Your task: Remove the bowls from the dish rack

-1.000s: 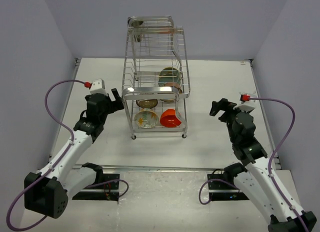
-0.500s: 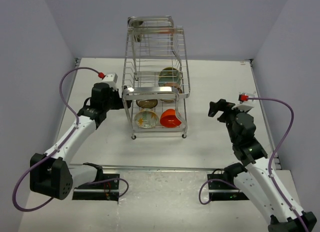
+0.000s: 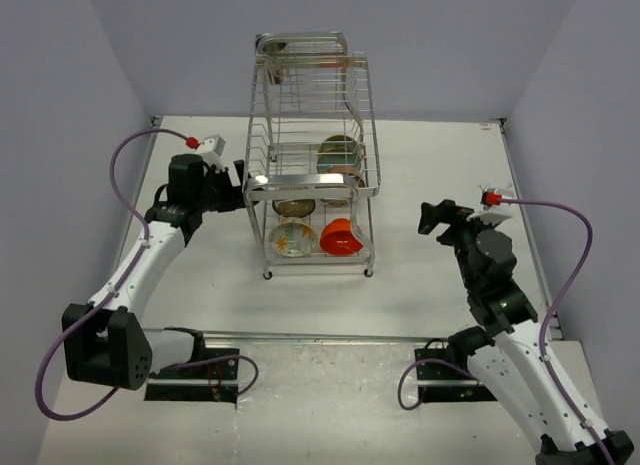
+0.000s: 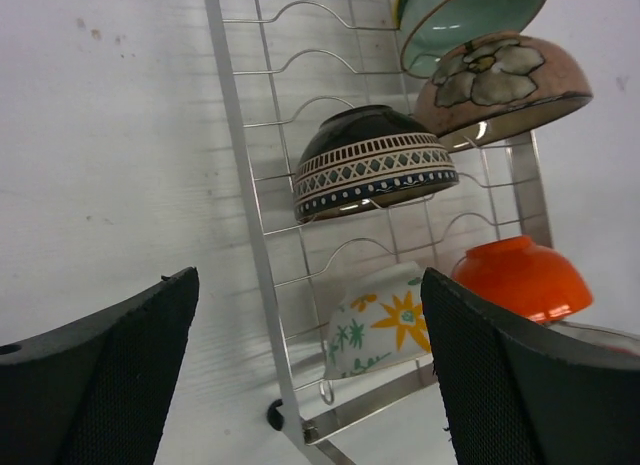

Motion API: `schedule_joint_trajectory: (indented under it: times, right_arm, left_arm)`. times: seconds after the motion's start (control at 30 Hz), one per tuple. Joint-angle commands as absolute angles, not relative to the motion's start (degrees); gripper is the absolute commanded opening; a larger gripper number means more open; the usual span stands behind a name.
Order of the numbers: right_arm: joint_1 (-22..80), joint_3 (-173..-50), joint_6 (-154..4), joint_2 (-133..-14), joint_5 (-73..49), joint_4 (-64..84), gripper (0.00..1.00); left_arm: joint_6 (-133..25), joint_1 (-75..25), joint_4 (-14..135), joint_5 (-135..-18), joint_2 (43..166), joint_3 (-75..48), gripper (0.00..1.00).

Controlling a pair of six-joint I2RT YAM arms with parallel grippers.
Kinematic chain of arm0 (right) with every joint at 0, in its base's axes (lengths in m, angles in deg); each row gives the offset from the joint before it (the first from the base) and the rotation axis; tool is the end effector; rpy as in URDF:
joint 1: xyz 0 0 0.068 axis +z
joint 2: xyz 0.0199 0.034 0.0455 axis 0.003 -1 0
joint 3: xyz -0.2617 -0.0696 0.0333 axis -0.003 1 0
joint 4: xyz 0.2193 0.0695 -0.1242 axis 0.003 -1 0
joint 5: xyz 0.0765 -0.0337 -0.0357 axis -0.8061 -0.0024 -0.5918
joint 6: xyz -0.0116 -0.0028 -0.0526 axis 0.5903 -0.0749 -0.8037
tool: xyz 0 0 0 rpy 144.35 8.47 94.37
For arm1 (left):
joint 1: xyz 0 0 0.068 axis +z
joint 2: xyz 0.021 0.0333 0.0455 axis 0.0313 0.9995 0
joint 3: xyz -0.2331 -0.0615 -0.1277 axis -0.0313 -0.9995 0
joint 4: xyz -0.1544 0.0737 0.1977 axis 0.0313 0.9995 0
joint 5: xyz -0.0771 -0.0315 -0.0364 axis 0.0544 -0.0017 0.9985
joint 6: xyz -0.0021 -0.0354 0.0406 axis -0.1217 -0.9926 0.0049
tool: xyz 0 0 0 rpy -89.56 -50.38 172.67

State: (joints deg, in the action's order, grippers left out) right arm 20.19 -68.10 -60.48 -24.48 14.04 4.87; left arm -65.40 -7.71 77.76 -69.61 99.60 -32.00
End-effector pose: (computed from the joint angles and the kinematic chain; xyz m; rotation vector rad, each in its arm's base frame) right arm 0.1421 0.0407 0.3040 0.2554 1.6452 0.2828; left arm 0.2705 -0.0547 0.2903 -0.0912 2.1758 -0.6085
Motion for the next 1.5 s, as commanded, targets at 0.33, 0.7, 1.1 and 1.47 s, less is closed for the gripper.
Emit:
schedule_joint_trajectory:
  times: [0.33,0.7,1.1,1.47]
  right_arm:
    - [20.39,-67.75,-60.97,-22.11,13.18,4.74,0.99]
    - [20.39,-67.57,-60.97,-21.32,12.56,5.26,0.99]
    - [20.39,-66.43,-61.85,-18.68,11.16,6.93,0.99]
    - [20.39,-64.76,-62.64,-16.49,10.54,8.87,0.99]
  left_arm:
    - [-119.60,-1.20,43.91,-37.60,101.88,-47.27,0.85]
    - [-139.14,-1.37,44.48,-53.06,91.42,-53.36,0.82]
    - [-147.22,-9.37,41.79,-61.33,100.11,-47.38,0.73]
    - [-147.15,-11.66,42.83,-63.88,104.69,-46.24,0.69]
